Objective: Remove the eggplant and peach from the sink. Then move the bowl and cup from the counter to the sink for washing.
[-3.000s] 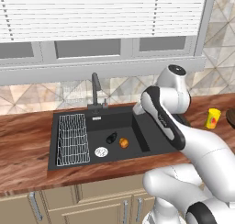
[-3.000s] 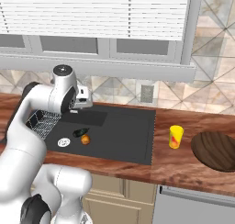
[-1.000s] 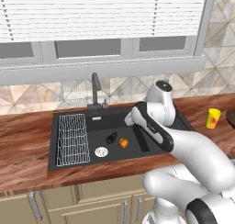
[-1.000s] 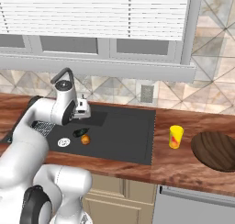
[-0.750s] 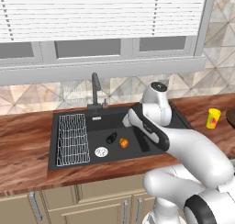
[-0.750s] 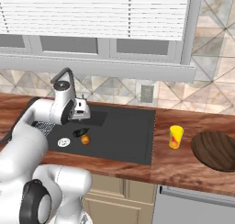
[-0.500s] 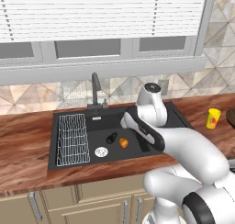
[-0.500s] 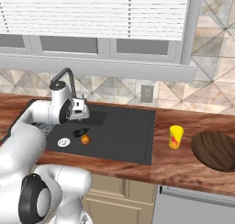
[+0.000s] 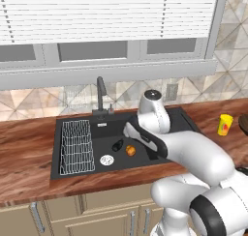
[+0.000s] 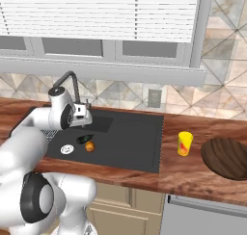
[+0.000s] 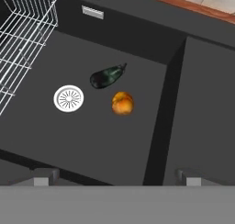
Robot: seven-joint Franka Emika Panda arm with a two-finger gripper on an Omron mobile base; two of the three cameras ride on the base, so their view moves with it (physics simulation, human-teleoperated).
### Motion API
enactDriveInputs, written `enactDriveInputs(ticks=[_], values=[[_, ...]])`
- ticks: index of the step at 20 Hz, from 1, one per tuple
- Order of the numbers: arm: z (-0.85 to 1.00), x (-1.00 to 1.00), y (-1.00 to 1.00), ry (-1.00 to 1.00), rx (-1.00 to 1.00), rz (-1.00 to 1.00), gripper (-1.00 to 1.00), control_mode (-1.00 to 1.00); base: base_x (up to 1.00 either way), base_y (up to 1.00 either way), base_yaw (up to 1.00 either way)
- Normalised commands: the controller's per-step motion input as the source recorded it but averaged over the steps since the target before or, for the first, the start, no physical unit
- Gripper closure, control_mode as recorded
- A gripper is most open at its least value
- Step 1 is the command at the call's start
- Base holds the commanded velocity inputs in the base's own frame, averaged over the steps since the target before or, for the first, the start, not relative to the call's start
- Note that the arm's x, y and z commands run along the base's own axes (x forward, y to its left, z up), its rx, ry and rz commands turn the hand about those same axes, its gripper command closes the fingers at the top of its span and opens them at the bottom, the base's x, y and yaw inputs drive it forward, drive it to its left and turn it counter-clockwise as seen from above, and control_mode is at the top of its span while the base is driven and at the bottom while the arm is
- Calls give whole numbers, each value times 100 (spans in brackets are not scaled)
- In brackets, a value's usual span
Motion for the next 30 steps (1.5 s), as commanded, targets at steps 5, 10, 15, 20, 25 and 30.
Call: enactDriveInputs(ticks=[5,10,15,20,25,30], values=[[-12,11,2,0,0,0,-100,-100,0,0,0],[-12,11,1,0,0,0,-100,-100,0,0,0],[-12,8,1,0,0,0,-100,-100,0,0,0],[-13,11,5,0,0,0,-100,-100,0,0,0],[-12,10,5,0,0,0,-100,-100,0,0,0],[-11,6,1,0,0,0,-100,-100,0,0,0]])
